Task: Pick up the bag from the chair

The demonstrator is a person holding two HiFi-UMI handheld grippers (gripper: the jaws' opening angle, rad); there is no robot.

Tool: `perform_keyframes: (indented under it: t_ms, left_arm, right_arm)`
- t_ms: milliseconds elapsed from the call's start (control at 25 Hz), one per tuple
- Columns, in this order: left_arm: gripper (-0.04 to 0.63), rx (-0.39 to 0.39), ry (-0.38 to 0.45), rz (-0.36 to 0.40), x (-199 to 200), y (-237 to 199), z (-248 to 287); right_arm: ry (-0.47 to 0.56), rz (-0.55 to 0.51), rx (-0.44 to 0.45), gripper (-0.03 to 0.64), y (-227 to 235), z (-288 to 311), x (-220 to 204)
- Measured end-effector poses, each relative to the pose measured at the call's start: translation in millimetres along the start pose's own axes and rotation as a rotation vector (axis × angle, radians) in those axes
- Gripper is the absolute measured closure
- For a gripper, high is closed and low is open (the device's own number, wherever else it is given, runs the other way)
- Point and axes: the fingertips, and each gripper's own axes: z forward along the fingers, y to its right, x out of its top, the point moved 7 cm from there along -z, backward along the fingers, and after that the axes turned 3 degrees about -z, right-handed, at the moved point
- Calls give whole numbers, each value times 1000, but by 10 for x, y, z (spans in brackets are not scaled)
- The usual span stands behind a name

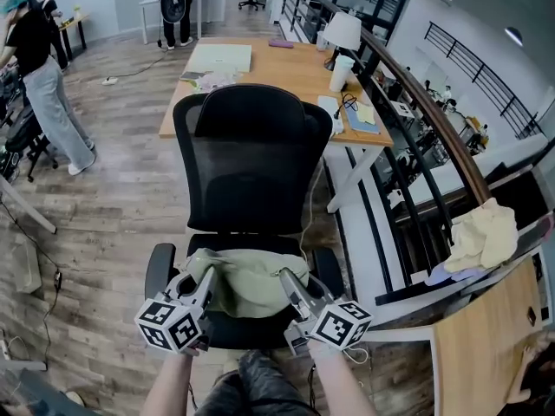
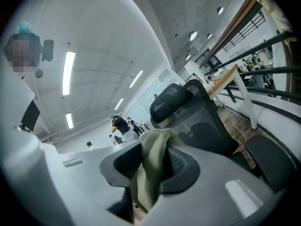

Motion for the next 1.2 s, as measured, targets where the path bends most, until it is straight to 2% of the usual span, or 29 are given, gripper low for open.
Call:
perform_keyframes:
  t_ms: [400, 800, 1200]
  left_arm:
    - [569, 12, 39, 75, 409, 174, -26]
    - [569, 11, 59, 125, 843, 308, -119]
    - [569, -11, 120, 167, 1304, 524, -200]
  right_arm:
    - [51, -19, 37, 511, -225, 55, 343]
    - [104, -27, 61, 512, -475, 91, 688]
    - [172, -56, 96, 514, -781, 86, 1127]
